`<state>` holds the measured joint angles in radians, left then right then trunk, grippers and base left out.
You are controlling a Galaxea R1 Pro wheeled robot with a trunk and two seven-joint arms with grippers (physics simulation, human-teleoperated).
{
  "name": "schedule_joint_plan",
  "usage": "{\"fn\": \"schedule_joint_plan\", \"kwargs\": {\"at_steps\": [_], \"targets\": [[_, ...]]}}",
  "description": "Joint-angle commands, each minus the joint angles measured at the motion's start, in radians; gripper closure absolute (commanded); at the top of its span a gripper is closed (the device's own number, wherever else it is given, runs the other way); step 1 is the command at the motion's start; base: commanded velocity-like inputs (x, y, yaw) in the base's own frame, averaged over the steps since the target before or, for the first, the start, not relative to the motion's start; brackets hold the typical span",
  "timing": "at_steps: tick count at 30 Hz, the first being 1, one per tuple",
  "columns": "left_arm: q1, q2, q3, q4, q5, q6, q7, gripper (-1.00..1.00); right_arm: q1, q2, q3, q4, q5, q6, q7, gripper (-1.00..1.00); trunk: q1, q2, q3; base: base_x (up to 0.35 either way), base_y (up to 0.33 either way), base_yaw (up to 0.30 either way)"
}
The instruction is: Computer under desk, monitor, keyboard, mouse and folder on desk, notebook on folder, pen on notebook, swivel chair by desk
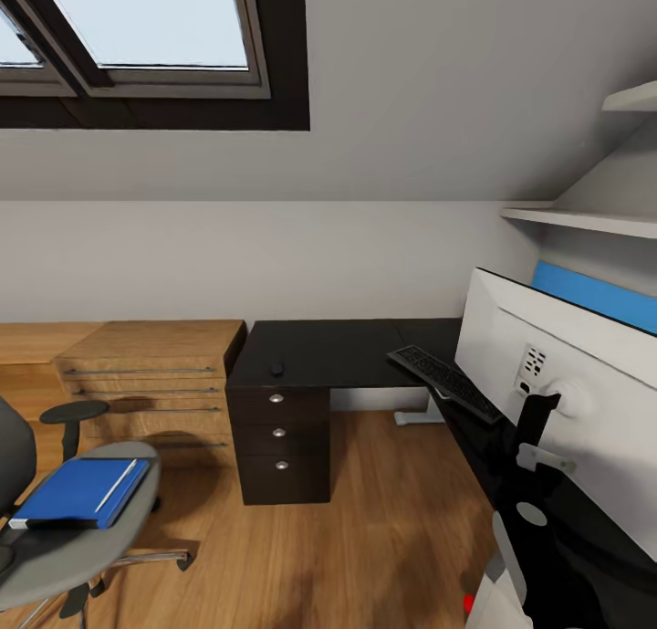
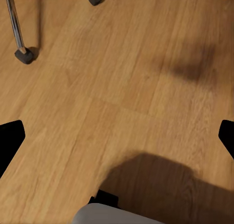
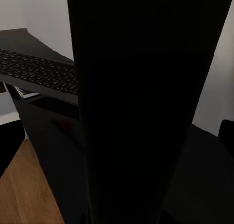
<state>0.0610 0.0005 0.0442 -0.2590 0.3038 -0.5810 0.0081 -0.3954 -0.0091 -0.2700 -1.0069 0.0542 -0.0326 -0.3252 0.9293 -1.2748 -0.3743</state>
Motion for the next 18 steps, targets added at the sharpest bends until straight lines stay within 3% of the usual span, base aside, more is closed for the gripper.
{"fn": "schedule_joint_plan", "kwargs": {"at_steps": [1, 18], "targets": [[0.0, 0.0, 0.004, -0.002, -0.005, 0.0, 0.001, -1.0, -0.001, 0.0, 0.0, 0.001, 0.006, -0.001, -0.003, -1.0, 0.0, -0.001, -0.001, 0.015, -0.013, 0.0], [0.0, 0.0, 0.004, -0.002, -0.005, 0.0, 0.001, -1.0, -0.001, 0.0, 0.0, 0.001, 0.006, -0.001, -0.002, -1.0, 0.0, -0.001, -0.001, 0.003, -0.002, 0.0]]}}
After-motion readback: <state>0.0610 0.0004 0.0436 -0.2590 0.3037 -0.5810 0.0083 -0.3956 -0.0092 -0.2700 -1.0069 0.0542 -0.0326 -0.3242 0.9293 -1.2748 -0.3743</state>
